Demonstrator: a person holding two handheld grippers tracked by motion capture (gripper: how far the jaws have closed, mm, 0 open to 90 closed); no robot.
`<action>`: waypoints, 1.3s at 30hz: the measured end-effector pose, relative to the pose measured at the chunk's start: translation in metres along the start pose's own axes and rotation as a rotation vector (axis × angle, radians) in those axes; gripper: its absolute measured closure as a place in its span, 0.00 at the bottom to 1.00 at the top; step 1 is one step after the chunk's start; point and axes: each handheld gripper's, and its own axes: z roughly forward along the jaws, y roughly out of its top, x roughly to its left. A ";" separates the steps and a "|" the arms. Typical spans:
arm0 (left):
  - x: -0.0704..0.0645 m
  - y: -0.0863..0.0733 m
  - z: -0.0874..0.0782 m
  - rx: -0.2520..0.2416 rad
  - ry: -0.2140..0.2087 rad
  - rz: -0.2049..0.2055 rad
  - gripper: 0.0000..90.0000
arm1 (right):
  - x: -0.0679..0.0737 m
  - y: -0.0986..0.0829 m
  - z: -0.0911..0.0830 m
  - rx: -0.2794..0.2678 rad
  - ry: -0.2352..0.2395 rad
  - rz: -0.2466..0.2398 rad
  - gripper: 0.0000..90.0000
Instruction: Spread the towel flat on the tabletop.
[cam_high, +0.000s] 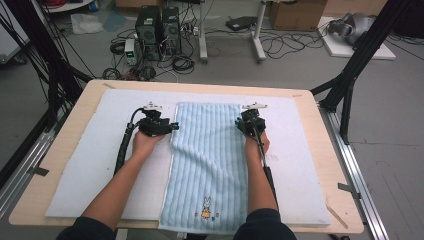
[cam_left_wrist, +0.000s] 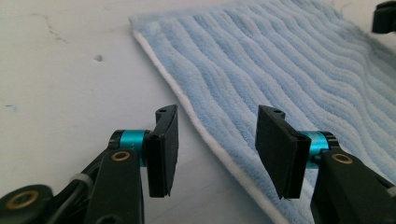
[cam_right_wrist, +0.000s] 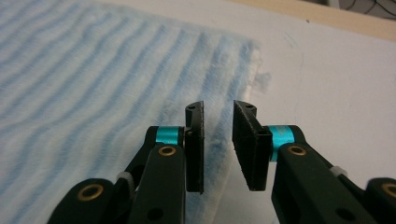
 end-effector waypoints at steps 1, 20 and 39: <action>-0.002 -0.001 0.003 0.009 0.005 0.011 0.57 | 0.000 0.001 -0.004 -0.008 0.009 -0.005 0.80; 0.009 -0.004 -0.007 -0.004 0.060 -0.016 0.54 | -0.001 -0.037 -0.052 -0.016 0.197 -0.002 0.69; -0.017 -0.048 -0.071 -0.014 -0.038 0.039 0.60 | 0.010 -0.051 -0.057 0.035 0.050 -0.049 0.83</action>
